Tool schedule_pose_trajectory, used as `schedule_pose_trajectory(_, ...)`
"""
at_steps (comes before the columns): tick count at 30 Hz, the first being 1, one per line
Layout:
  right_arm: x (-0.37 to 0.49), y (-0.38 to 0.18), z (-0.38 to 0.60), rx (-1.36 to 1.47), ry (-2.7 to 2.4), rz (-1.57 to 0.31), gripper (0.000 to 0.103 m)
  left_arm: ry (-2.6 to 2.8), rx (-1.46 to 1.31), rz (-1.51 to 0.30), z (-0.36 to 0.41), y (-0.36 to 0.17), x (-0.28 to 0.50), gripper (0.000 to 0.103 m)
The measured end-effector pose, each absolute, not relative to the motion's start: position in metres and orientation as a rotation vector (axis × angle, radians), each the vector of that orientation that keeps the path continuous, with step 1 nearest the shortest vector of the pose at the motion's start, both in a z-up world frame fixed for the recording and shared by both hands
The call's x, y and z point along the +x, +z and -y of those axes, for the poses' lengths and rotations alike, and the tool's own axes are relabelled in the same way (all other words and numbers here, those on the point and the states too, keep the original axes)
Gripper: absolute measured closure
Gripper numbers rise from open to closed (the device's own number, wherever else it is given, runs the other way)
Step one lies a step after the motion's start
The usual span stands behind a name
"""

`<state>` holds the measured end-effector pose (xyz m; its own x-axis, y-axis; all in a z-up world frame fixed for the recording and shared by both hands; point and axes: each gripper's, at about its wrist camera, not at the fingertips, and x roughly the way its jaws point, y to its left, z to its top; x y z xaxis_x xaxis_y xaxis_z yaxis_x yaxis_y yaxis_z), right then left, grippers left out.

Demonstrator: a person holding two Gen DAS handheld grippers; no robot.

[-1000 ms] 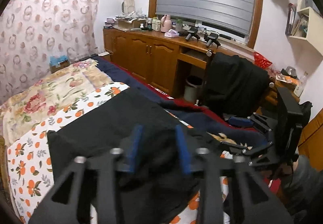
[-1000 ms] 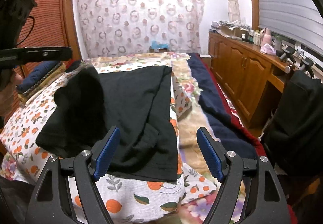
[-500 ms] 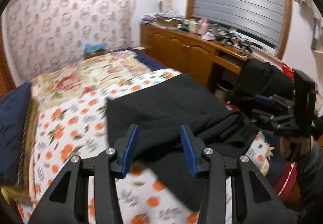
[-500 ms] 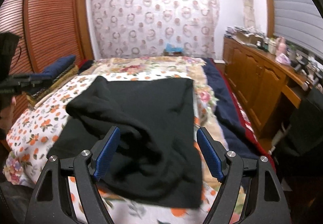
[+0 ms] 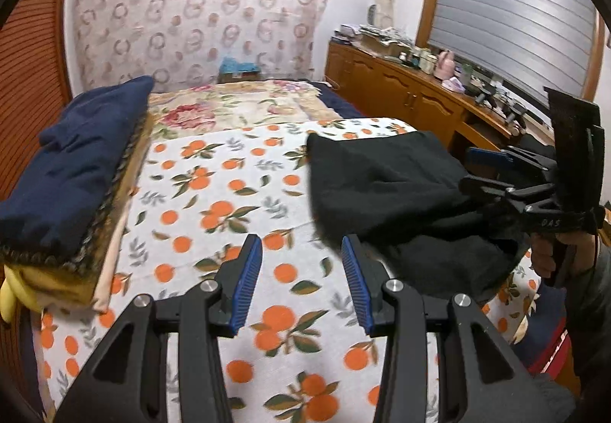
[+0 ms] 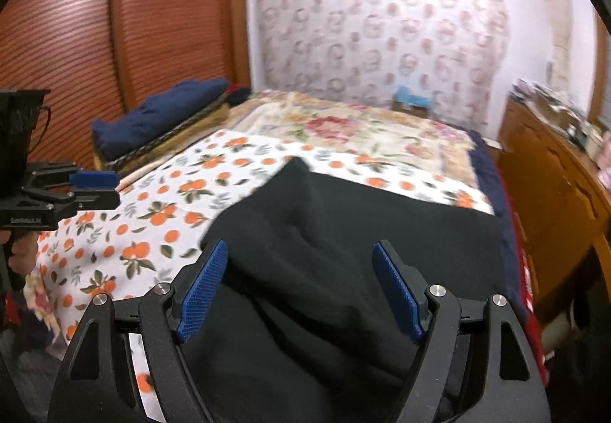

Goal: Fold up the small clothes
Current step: 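Open the left gripper to release the folded shirt, then grasp the folded black T-shirt with the right gripper and lift it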

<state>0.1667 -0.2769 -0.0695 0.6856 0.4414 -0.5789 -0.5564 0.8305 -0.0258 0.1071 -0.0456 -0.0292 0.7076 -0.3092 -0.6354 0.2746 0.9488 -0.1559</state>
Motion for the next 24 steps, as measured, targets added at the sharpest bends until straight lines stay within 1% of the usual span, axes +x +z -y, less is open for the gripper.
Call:
schedule_pose_trajectory(12, 0.195, -0.111, 0.194, -0.365, 0.675, -0.733, 0.023, -0.292, -0.083, -0.732, 0.021, -0.046, 0.1, 0.061)
schedule_pose_trajectory(19, 0.211, -0.133, 0.171, -0.45, 0.68, -0.811, 0.023, -0.293, -0.093, -0.735, 0.018, -0.052, 0.098, 0.061)
schedule_pose_trajectory(24, 0.216, -0.146, 0.164, -0.503, 0.66, -0.832, 0.023, -0.299, -0.096, -0.739, 0.019, -0.055, 0.097, 0.061)
